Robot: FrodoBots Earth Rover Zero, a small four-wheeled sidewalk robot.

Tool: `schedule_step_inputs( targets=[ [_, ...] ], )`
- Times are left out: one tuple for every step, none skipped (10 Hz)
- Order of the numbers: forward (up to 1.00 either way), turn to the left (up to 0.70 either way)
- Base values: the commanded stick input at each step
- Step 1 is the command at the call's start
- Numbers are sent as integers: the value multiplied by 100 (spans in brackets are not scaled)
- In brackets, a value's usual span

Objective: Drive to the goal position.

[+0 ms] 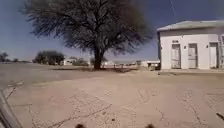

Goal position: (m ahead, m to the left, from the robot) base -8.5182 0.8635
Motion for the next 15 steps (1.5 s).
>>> schedule_step_inputs(
  targets=[
    [0,0],
    [0,0],
    [0,0],
    [0,0],
    [0,0],
    [41,0],
    [61,0],
    [70,0],
    [70,0],
    [70,0],
    [66,0],
    [57,0],
    [0,27],
    [0,64],
    [0,70]
  ],
)
